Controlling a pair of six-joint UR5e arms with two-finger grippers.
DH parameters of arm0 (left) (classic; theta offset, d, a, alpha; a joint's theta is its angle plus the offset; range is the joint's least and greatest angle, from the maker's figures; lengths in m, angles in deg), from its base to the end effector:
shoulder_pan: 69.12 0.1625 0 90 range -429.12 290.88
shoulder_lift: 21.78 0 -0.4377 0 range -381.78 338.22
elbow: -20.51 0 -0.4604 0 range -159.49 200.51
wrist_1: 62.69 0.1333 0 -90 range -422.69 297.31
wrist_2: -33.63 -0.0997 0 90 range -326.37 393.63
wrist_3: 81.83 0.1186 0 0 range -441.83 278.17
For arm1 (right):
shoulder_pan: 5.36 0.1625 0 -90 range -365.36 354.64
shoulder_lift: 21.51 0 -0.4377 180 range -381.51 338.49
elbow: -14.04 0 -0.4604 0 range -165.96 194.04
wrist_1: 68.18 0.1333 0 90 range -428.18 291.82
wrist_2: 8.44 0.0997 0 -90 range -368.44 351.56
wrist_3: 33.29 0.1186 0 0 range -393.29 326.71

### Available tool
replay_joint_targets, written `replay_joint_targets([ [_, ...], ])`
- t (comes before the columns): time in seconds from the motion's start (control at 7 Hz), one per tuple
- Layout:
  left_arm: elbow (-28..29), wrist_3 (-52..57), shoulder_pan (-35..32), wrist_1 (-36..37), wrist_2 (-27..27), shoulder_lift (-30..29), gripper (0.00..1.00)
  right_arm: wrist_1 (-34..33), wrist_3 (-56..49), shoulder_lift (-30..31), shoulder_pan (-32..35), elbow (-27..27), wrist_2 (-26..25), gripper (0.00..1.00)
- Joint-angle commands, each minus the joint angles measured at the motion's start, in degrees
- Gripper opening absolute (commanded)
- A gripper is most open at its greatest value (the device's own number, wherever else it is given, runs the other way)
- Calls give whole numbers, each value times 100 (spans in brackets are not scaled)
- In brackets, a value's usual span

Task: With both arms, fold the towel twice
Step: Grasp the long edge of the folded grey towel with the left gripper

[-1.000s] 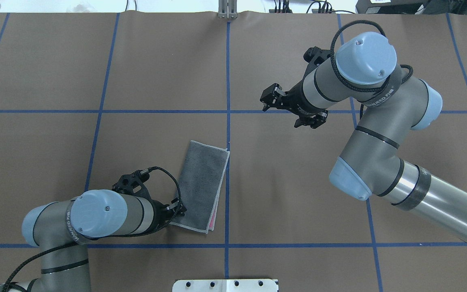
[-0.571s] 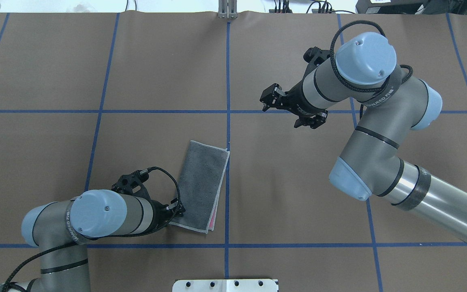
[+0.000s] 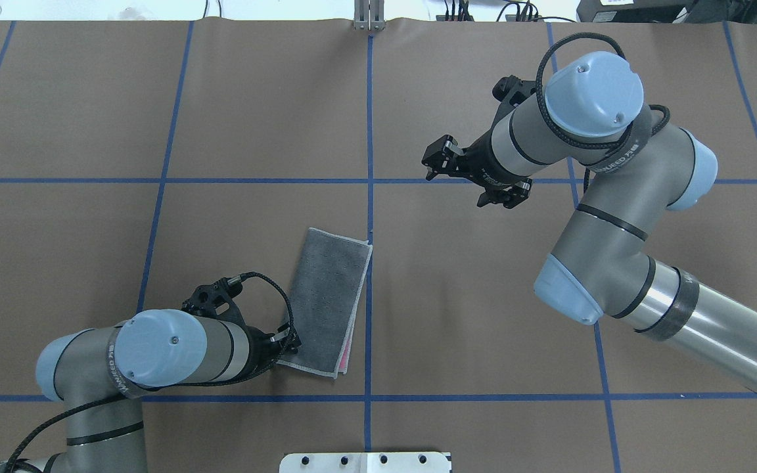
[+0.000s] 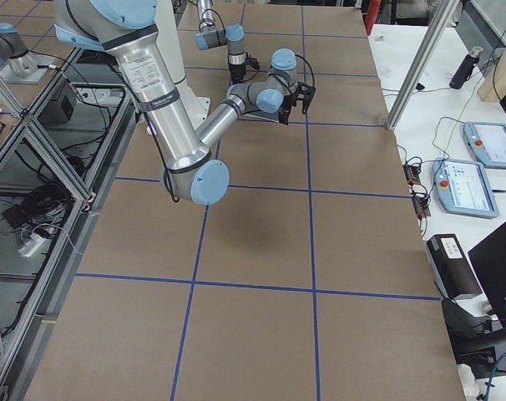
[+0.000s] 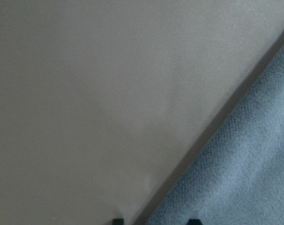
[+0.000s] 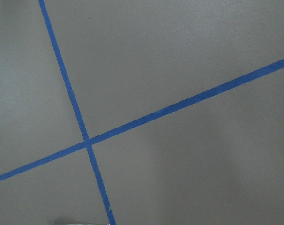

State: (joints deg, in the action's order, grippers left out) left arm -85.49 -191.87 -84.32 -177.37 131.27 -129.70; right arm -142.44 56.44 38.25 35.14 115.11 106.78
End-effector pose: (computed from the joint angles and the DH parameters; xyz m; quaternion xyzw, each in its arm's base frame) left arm 0.6148 -0.2888 0.2982 -0.0787 0.4854 -0.2323 0.8392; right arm -0.4865 -0.5244 0.2114 -0.0175 -0.5037 0.1970 0.8410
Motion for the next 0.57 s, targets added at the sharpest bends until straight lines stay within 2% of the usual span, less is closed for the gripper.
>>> replay_joint_targets([
  [0.0, 0, -9, 26, -2, 0, -18, 53, 0, 1, 1, 1, 0, 0, 99],
  [0.14, 0, -26, 26, -2, 0, -36, 49, 0, 1, 1, 1, 9, 0, 99],
  [0.29, -26, -26, 18, -2, 9, -45, 36, 0, 1, 1, 1, 9, 9, 99],
  [0.43, -61, -26, 0, -2, 9, -45, 15, 0, 1, 1, 10, 9, 9, 99],
])
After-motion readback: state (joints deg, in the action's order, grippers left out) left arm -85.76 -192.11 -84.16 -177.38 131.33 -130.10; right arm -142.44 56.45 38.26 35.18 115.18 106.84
